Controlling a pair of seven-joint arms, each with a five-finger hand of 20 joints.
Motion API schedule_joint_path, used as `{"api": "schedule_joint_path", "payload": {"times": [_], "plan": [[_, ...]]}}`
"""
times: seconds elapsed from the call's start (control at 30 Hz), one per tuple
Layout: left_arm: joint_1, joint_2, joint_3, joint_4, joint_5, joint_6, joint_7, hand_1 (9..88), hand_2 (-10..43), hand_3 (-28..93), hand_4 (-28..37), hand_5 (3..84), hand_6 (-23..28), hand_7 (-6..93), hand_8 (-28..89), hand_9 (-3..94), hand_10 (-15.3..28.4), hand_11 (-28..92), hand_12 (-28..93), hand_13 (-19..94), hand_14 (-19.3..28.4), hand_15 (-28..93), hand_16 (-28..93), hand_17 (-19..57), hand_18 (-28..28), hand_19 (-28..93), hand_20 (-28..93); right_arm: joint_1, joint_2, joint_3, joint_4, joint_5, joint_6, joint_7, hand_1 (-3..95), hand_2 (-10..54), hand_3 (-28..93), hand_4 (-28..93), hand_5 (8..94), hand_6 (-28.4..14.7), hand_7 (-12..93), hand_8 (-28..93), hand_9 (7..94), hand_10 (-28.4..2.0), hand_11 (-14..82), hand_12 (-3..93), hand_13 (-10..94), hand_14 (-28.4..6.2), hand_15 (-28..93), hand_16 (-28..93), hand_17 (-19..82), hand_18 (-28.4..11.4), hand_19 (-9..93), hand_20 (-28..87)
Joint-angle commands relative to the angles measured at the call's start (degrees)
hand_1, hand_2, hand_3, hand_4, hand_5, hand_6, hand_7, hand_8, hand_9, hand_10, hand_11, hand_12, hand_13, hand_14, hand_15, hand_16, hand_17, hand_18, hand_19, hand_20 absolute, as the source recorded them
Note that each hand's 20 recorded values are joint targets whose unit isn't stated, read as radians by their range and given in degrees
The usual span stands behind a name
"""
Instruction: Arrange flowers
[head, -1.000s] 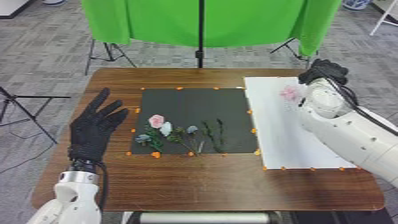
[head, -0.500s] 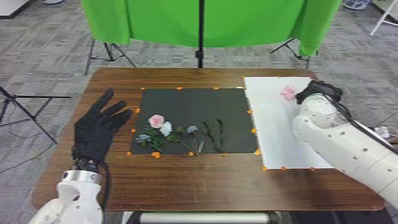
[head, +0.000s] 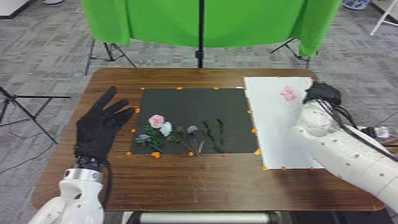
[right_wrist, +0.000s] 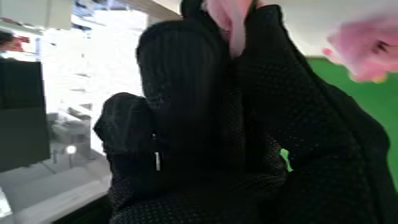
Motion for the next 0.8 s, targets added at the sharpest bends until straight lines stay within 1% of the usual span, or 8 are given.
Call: {"api": "schedule_joint_path", "payload": {"times": [0.03, 0.07, 0.1, 0.13, 0.2, 0.43, 0.63, 0.8], "plan": [[2.15, 0.93, -0.44, -0.49, -0.82, 0.90, 1.14, 23.5, 6.0, 79, -27.1, 32.1, 5.7, 13.8, -11, 32.6, 18.9, 25, 12, 26, 27.5, 55, -7, -6.6, 28.4, 52, 28, 3.46, 1.74, -4.10, -4.90, -4.17, 9.95, 0.83, 63.3, -9.5, 68, -28, 87.3, 2.2, 21, 0, 93.7, -5.3, 14.0, 29.1, 86, -0.4, 54, 27, 44, -19.3, 93, 50], [2.29, 0.93, -0.66, -0.57, -0.75, 0.88, 1.15, 23.4, 6.0, 79, -27.1, 32.1, 5.7, 13.8, -11, 32.6, 18.8, 25, 12, 26, 27.5, 55, -7, -6.6, 28.4, 52, 28, 4.10, 1.48, -4.47, -5.93, -4.84, 10.54, 0.48, 63.1, -9.5, 69, -28, 87.7, 2.0, 21, 0, 93.7, -5.3, 14.5, 28.8, 87, -0.4, 54, 28, 45, -19.3, 93, 50], [2.50, 0.47, -1.05, -0.67, -0.40, 0.75, 0.46, 23.4, 6.0, 79, -27.1, 32.1, 5.7, 13.8, -11, 32.6, 18.9, 25, 13, 26, 27.5, 55, -7, -6.7, 28.4, 52, 28, 3.54, 1.00, -3.63, -7.18, -5.89, 11.17, -0.38, 63.1, -9.5, 69, -28, 87.9, 1.9, 21, 1, 93.7, -5.3, 14.8, 28.7, 87, -0.5, 55, 28, 45, -19.4, 93, 50], [2.43, 0.81, -0.88, -0.68, -0.71, 0.97, 0.90, 23.4, 6.0, 79, -27.0, 32.1, 5.7, 13.8, -11, 32.6, 18.9, 25, 13, 26, 27.5, 55, -7, -6.7, 28.4, 52, 28, 4.46, 0.93, -4.66, -8.50, -5.74, 12.35, -1.39, 62.8, -9.5, 70, -28, 88.1, 1.8, 21, 1, 93.7, -5.5, 15.0, 28.6, 87, -0.6, 55, 28, 45, -19.7, 93, 50], [2.46, 0.44, -1.20, -0.74, -0.50, 0.85, 0.53, 23.4, 6.0, 79, -27.0, 32.1, 5.7, 13.8, -11, 32.6, 18.9, 25, 12, 26, 27.5, 55, -7, -6.7, 28.4, 52, 28, 4.11, -0.31, -3.87, -11.37, -6.06, 12.78, -3.92, 62.6, -9.5, 70, -28, 88.3, 1.6, 20, 1, 93.7, -5.9, 15.4, 28.5, 87, -0.6, 55, 28, 46, -19.8, 93, 50], [2.64, -0.33, -1.57, -0.72, 0.02, 0.30, 0.03, 23.4, 6.0, 79, -27.0, 32.2, 5.8, 13.9, -11, 32.6, 18.9, 25, 13, 26, 27.5, 55, -7, -6.6, 28.4, 52, 27, 2.44, -6.66, -4.14, -17.82, -5.75, 9.74, -16.01, 62.0, -9.5, 71, -28, 88.1, 1.5, 20, 2, 93.7, -6.0, 15.1, 28.9, 86, -0.8, 56, 29, 44, -19.9, 93, 52], [1.89, -0.44, -1.53, -0.66, 0.05, 0.13, -0.31, 23.4, 6.0, 79, -27.0, 32.3, 5.9, 13.8, -11, 32.7, 19.0, 25, 13, 26, 27.4, 55, -7, -6.6, 28.4, 52, 27, -0.81, -12.54, -4.77, -17.85, -10.02, 4.80, -20.13, 59.6, -9.5, 73, -28, 86.9, 2.1, 21, 2, 93.7, -5.8, 14.9, 29.3, 85, -1.4, 57, 28, 43, -19.7, 93, 53], [1.18, -1.26, -1.87, -0.83, 1.16, -0.52, -2.02, 23.3, 6.0, 79, -27.0, 32.3, 5.9, 13.7, -11, 32.8, 19.0, 25, 13, 26, 27.4, 55, -7, -6.7, 28.4, 52, 27, -3.98, -13.44, -3.86, -18.55, -10.74, 2.30, -21.97, 59.5, -9.5, 73, -28, 86.0, 2.1, 22, 2, 93.7, -6.5, 14.1, 29.9, 83, -1.8, 57, 28, 41, -19.0, 93, 52]]}}
